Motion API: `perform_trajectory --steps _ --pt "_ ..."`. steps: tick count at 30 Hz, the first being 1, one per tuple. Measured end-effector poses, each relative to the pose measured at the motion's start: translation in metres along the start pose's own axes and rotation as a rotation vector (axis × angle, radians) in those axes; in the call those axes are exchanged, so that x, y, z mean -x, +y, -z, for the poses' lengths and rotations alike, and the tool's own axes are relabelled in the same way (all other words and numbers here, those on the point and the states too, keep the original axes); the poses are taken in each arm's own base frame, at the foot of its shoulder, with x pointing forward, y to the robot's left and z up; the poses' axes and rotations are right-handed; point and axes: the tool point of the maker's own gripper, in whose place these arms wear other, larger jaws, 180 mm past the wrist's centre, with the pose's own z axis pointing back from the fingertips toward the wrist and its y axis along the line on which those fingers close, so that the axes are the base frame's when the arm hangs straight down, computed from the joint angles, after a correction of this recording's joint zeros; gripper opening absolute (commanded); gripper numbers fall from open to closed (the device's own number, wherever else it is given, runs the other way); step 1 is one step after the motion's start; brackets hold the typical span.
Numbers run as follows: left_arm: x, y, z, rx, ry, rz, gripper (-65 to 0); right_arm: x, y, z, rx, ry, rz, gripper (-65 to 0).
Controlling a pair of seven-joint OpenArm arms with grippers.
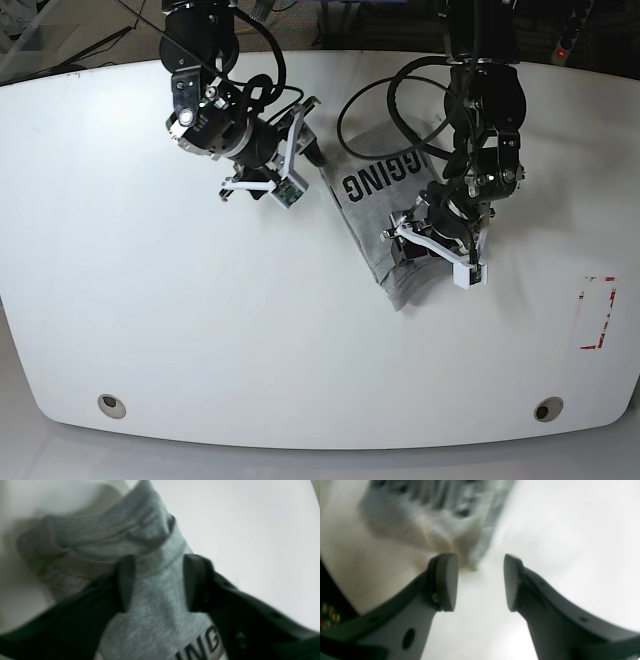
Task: Fold the T-shirt properly
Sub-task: 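Grasp the bundle with the left gripper and lift it off the table, then carry the folded bundle with the left gripper to the table edge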
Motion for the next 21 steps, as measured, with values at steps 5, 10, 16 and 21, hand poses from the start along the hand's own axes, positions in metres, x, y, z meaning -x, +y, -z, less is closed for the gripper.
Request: perform_trajectory --steps 5,10,16,21 --pt "0.017 -0.020 0.005 -0.004 0.014 -0.030 -27.2 0.006 -0.025 -0.007 0.049 -0.015 0.071 -37.4" --pt "0.036 -0.031 0.007 -0.048 0.024 -0.080 -27.2 0.020 -0.046 -0.007 0.090 0.011 0.126 -37.4" --pt "0.060 -0.012 0.012 -0.259 -0.014 0.015 -27.2 0.026 -0.072 -0.018 0.160 -0.001 0.185 -37.4" --pt "0.085 -0.005 0.018 -0.329 -0.038 0.182 -27.2 0.030 -0.086 -0.025 0.198 -0.005 0.213 -37.4"
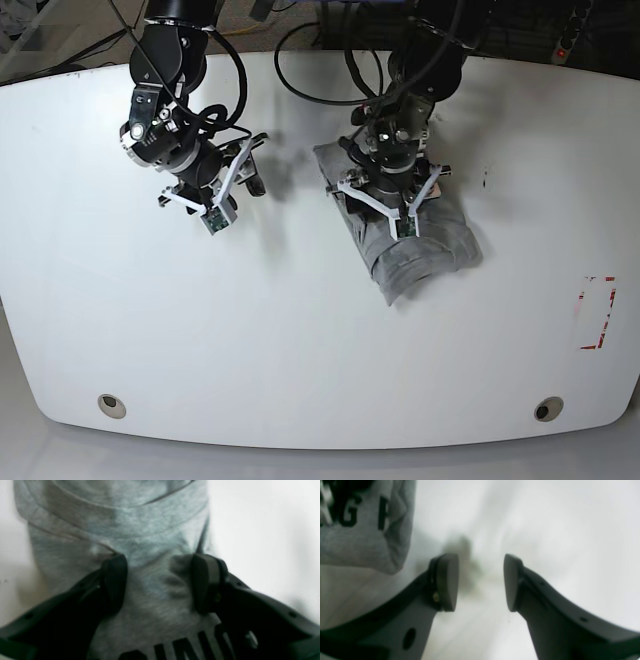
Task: Fold the T-shirt properly
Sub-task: 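Carry the folded bundle with the left gripper to the table edge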
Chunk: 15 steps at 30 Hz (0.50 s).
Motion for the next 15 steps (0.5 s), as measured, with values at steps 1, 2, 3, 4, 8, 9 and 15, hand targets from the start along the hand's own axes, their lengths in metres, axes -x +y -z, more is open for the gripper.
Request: perform_trajectory --steps 1,2,3,4,8,9,15 --pt "0.002 0.001 0.002 -0.010 -0.007 0.018 -27.2 0.001 -0.001 0.000 0.004 0.001 0.002 -37.4" --pt "0.002 0.003 0.005 -0.020 -0.015 0.032 -27.2 0.001 -0.003 -0.001 0.007 0.002 0.005 -37.4" --pt "0.003 0.004 0.007 -0.025 -0.012 0.037 -27.2 0.001 -0.003 -0.001 0.008 0.002 0.007 -37.4" --pt "0.003 0.006 0.010 -0.032 -0.016 0.047 -27.2 0.002 -0.003 -0.001 0.009 0.003 0.006 -37.4" --pt "-0.002 0.034 0.019 -0.050 -0.030 0.086 -26.8 0.000 -0.001 -0.001 0.004 -0.003 0.009 -37.4" --pt "-0.005 0.045 0.021 -0.069 -0.042 0.102 -25.6 0.001 -0.001 -0.001 0.005 0.000 0.009 -37.4" --pt "-0.026 0.115 0.036 -0.064 -0.055 0.339 -15.7 0.004 0.000 -0.001 0.003 0.006 0.012 -37.4"
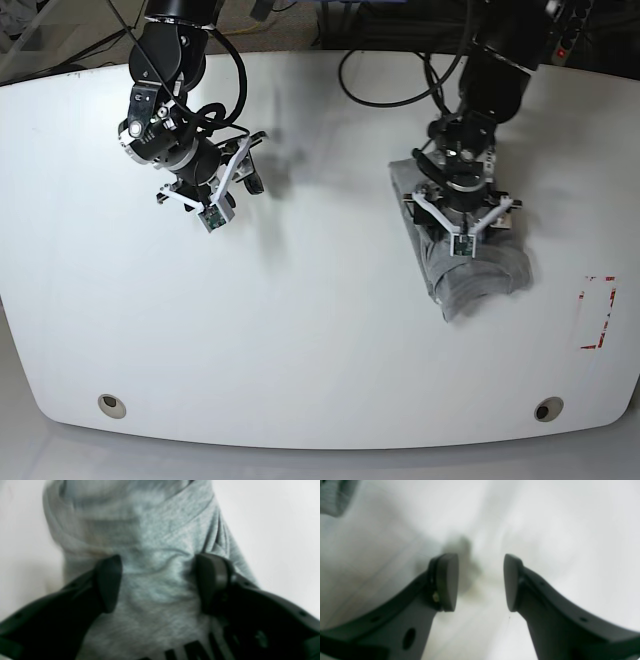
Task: Fold the T-shirt properly
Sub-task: 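Carry the folded bundle with the left gripper to the table edge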
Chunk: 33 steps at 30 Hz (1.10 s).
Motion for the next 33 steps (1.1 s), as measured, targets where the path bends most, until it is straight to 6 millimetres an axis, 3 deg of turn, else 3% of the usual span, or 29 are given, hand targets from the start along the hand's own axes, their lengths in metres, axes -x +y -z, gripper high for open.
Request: perform_trajectory --steps 6,15,20,25,29,33 --pt "0.014 0.065 0.013 0.130 0.047 0.085 -15.7 0.005 -0.001 -0.003 0.008 0.043 -0.009 -37.4" --pt "0.047 0.162 0.011 0.243 0.178 0.170 -15.8 -0.007 -0.003 -0.011 0.031 0.014 -0.032 -37.4" --pt "0.074 0.225 -0.007 0.191 0.276 0.166 -15.8 -0.006 -0.002 -0.011 0.026 0.015 -0.028 -37.4" --pt "0.096 0.275 -0.027 0.127 0.375 0.149 -15.8 -0.013 0.003 -0.013 -0.017 -0.037 0.010 -37.4" --pt "0.102 0.305 -0.040 0.066 0.420 0.162 -15.8 -0.011 -0.002 -0.015 -0.008 -0.036 0.026 -37.4" --pt "0.078 0.326 -0.049 0.003 0.377 0.171 -15.8 -0.013 0.000 -0.015 -0.014 -0.041 0.029 -37.4"
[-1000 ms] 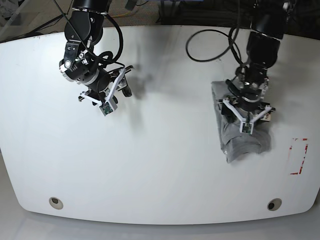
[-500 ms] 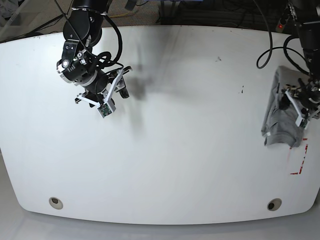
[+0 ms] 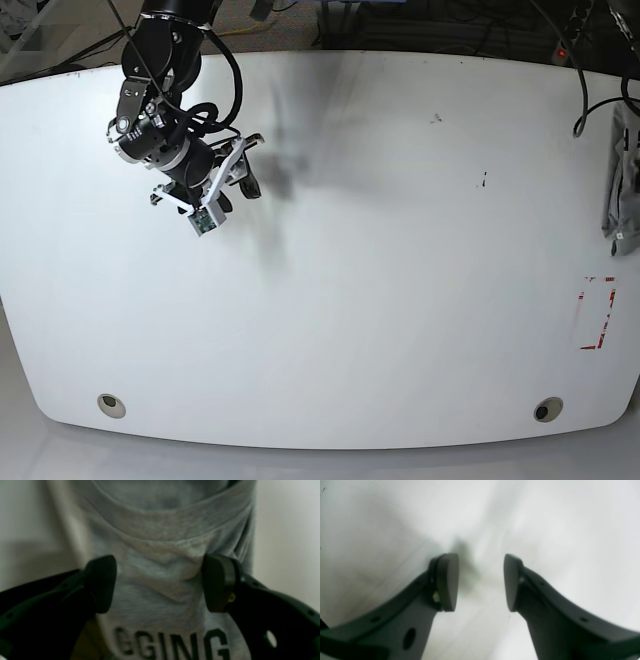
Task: Fold the T-shirt properly
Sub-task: 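Carry the folded bundle with the left gripper to the table edge, then open the left gripper to release the bundle at the table edge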
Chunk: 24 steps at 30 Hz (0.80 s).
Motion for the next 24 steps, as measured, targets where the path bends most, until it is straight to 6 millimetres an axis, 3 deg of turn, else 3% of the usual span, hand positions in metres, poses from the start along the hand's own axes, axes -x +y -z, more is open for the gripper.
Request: perform_trajectory --steps 3,5,8,10,12,16,21,24 --pt "-0.016 0.021 -0.019 -0.064 -0.003 0.018 -15.8 0.000 -0.001 0.000 0.002 0.004 -0.013 -37.4" --pt "-0.030 0.030 -0.032 -0.105 -0.027 0.044 -15.8 0.004 -0.015 -0.003 0.053 0.035 -0.058 -37.4" --pt "-0.060 0.029 -0.048 -0.142 -0.098 0.111 -16.5 0.001 -0.043 -0.007 0.175 0.057 -0.116 -37.4" --pt "-0.081 0.022 -0.056 -0.155 -0.159 0.139 -19.0 -0.015 -0.048 -0.006 0.196 -0.017 -0.140 -37.4" --pt "-0.106 -0.001 -0.060 -0.138 -0.263 0.156 -18.9 -0.029 -0.050 0.001 0.197 -0.104 -0.157 -37.4" --pt "-0.138 -0.039 -0.065 -0.134 -0.433 0.075 -18.1 -0.034 -0.055 0.018 0.191 -0.178 -0.175 -37.4" --pt "-0.153 -0.086 -0.059 -0.119 -0.560 -0.032 -19.2 -0.048 -0.057 0.027 0.170 -0.355 -0.188 -37.4" --pt "-0.145 -0.116 -0.066 -0.122 -0.629 -0.110 -19.4 -0.047 -0.049 0.031 0.137 -0.468 -0.164 -37.4"
